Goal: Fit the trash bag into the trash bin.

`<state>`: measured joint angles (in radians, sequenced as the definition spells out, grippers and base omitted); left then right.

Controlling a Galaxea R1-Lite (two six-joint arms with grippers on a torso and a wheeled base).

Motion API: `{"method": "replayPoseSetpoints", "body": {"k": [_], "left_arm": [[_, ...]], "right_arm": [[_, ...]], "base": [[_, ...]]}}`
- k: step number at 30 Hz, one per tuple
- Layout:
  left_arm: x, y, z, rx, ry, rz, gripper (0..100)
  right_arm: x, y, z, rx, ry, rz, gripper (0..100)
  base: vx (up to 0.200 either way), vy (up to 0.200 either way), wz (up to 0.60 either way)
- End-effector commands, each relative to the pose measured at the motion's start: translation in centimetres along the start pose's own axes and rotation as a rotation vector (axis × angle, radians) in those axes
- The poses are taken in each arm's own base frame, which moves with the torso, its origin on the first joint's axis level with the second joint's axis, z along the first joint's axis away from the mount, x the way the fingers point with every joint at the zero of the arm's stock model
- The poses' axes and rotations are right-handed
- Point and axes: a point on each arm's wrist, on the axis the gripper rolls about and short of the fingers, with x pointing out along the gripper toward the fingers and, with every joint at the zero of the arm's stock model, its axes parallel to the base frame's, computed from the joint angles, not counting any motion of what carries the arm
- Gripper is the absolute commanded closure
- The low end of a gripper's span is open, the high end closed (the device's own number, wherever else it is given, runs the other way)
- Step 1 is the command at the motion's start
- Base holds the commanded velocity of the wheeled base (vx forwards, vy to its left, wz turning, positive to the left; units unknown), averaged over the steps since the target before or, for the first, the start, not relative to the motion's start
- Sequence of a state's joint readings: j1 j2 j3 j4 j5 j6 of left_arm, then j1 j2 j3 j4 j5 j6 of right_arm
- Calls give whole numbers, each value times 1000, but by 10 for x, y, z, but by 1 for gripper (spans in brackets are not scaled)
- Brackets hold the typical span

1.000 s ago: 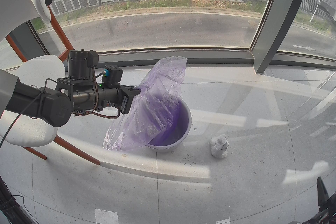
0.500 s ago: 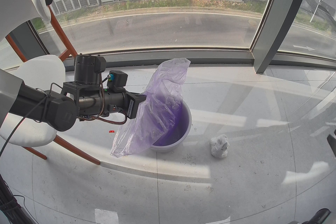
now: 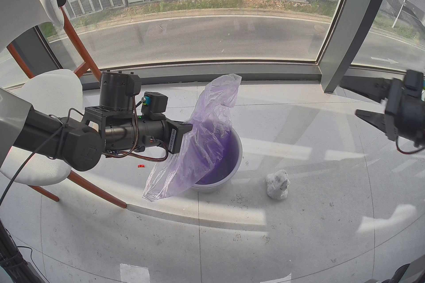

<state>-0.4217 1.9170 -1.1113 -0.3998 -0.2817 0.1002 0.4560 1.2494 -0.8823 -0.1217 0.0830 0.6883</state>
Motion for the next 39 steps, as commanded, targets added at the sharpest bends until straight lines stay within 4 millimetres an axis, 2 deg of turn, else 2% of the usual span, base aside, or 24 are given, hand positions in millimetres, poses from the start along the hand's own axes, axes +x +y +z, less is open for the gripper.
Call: {"method": "replayPoseSetpoints", "body": {"k": [1,6,9,16,23,30,39], "left_arm": [[8,-22,-5,-9,-22,-49,100],[8,-25,-5,-6,-26,-56,100],[8,-25,-5,-5,-26,-55,100],[7,-24,-8,-12,-14,-27,100],[7,-24,-8,-13,-15,-25,100],[7,-25,-7,-12,-15,-29,100],[8,-25,-7,-10,-18,-31,100]], "right_arm": [[186,50,-44,196,312,-27,0],[197,50,-39,191,293,-26,0],[207,40,-42,176,285,-88,0],[220,22,-30,160,205,-166,0],[232,14,-21,170,168,-182,0],[251,14,-26,166,166,-180,0],[270,14,-45,151,184,-199,0]], "base": [[0,0,0],[0,0,0],[0,0,0],[0,0,0],[0,0,0],[0,0,0],[0,0,0]]}}
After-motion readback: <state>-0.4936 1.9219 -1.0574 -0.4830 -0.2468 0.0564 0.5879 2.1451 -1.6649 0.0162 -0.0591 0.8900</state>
